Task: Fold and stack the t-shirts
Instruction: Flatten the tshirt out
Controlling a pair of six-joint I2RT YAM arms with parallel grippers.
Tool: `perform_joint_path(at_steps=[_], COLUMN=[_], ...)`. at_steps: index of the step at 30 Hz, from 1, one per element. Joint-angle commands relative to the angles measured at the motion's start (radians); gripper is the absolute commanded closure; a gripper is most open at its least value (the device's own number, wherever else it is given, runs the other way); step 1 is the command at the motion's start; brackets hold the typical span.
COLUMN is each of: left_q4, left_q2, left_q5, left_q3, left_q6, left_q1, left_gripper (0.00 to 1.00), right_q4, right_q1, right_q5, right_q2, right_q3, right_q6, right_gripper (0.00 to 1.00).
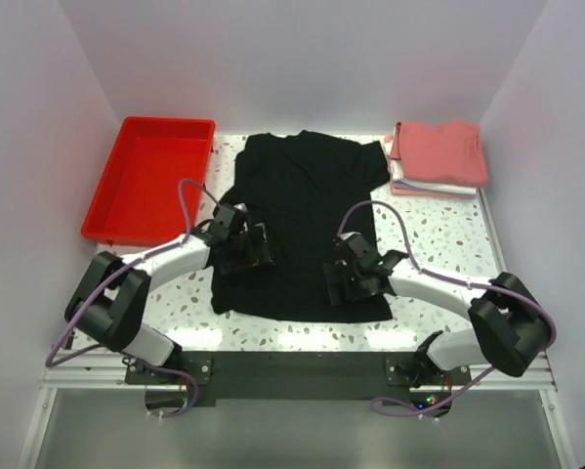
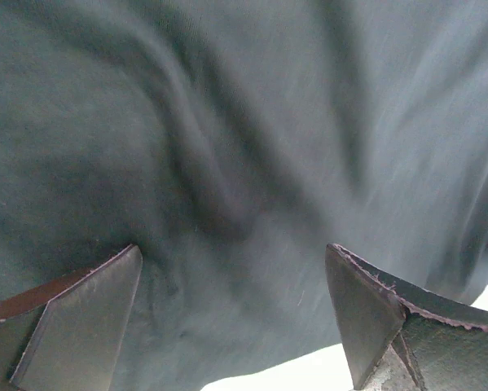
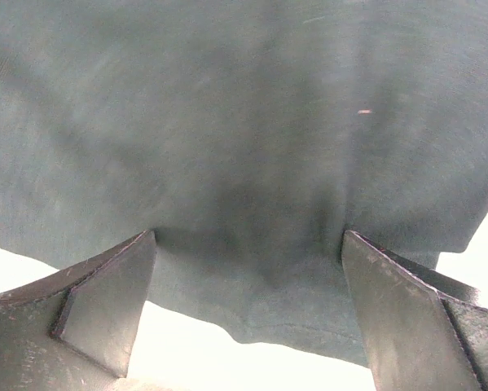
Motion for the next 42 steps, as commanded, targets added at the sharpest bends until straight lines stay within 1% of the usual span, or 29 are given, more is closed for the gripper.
perform_joint_path(at_steps=[1,2,3,4,6,8,11,12,14,15,16,17,18,20,23,24,26,28,29,31,32,33,35,36,37,38,39,40,42], left_q4=[0.048,0.043,0.038,0.026,0.014,-0.017,-0.003,-0.006,-0.029,-0.035,-0.041,-0.037,-0.034,-0.012,0.017,0.026,0.054,0.060,0.064,0.090,0.106,0.115,0.117,0.117,0.118,0.123,0.118,0.112,0.098], left_q2=[0.110,0.136,0.186,0.208,0.262,0.273,0.227,0.190,0.147,0.101,0.077,0.051,0.000,-0.051,-0.137,-0.172,-0.203,-0.233,-0.244,-0.266,-0.270,-0.273,-0.273,-0.275,-0.278,-0.283,-0.283,-0.283,-0.269], left_q5=[-0.083,-0.084,-0.086,-0.084,-0.100,-0.092,-0.081,-0.087,-0.109,-0.109,-0.109,-0.109,-0.109,-0.080,-0.025,-0.012,0.024,0.026,0.026,0.041,0.054,0.063,0.066,0.064,0.060,0.058,0.051,0.028,-0.021], left_q3=[0.062,0.077,0.112,0.134,0.195,0.230,0.218,0.215,0.211,0.201,0.192,0.180,0.156,0.126,0.071,0.041,0.002,-0.018,-0.042,-0.075,-0.108,-0.122,-0.160,-0.173,-0.184,-0.206,-0.211,-0.213,-0.210], left_q6=[0.035,0.041,0.052,0.059,0.066,0.070,0.078,0.084,0.092,0.093,0.093,0.093,0.090,0.090,0.089,0.081,0.076,0.059,0.053,0.029,0.024,0.010,-0.002,-0.019,-0.025,-0.027,-0.034,-0.036,-0.039], left_q1=[0.011,0.015,0.030,0.040,0.053,0.055,0.057,0.057,0.057,0.057,0.057,0.055,0.055,0.049,0.021,0.000,-0.032,-0.084,-0.098,-0.123,-0.127,-0.137,-0.144,-0.146,-0.146,-0.146,-0.146,-0.146,-0.146], left_gripper=[0.00,0.00,0.00,0.00,0.00,0.00,0.00,0.00,0.00,0.00,0.00,0.00,0.00,0.00,0.00,0.00,0.00,0.00,0.00,0.00,0.00,0.00,0.00,0.00,0.00,0.00,0.00,0.00,0.00], right_q4=[-0.030,-0.015,-0.004,0.008,0.057,0.105,0.110,0.108,0.104,0.095,0.078,0.040,0.020,-0.026,-0.050,-0.051,-0.060,-0.065,-0.064,-0.064,-0.065,-0.073,-0.085,-0.080,-0.079,-0.096,-0.120,-0.140,-0.178], right_q1=[0.145,0.186,0.267,0.307,0.402,0.461,0.498,0.512,0.515,0.513,0.513,0.513,0.504,0.474,0.328,0.238,0.132,0.076,0.024,-0.034,-0.063,-0.117,-0.190,-0.209,-0.229,-0.260,-0.271,-0.278,-0.298], right_q5=[-0.169,-0.181,-0.199,-0.213,-0.230,-0.238,-0.262,-0.272,-0.287,-0.282,-0.254,-0.171,-0.122,-0.037,-0.023,-0.008,0.055,0.151,0.188,0.234,0.247,0.244,0.216,0.213,0.193,0.176,0.178,0.178,0.236], right_q2=[0.023,0.034,0.045,0.058,0.123,0.207,0.275,0.294,0.292,0.283,0.260,0.241,0.227,0.178,0.123,0.114,0.108,0.124,0.159,0.215,0.245,0.323,0.400,0.486,0.527,0.576,0.618,0.696,0.773], right_q3=[-0.048,-0.043,-0.025,-0.013,0.045,0.123,0.217,0.271,0.320,0.334,0.346,0.367,0.378,0.389,0.383,0.385,0.410,0.444,0.478,0.525,0.580,0.617,0.726,0.759,0.792,0.864,0.904,0.938,0.999], right_q6=[0.126,0.134,0.144,0.151,0.161,0.157,0.112,0.076,0.054,0.039,0.022,0.016,0.008,-0.001,0.012,0.011,0.003,-0.039,-0.049,-0.089,-0.096,-0.116,-0.136,-0.139,-0.161,-0.161,-0.156,-0.171,-0.179], right_gripper=[0.01,0.01,0.01,0.01,0.01,0.01,0.01,0.01,0.01,0.01,0.01,0.01,0.01,0.01,0.01,0.01,0.01,0.01,0.01,0.01,0.01,0.01,0.01,0.01,0.01,0.01,0.01,0.01,0.01])
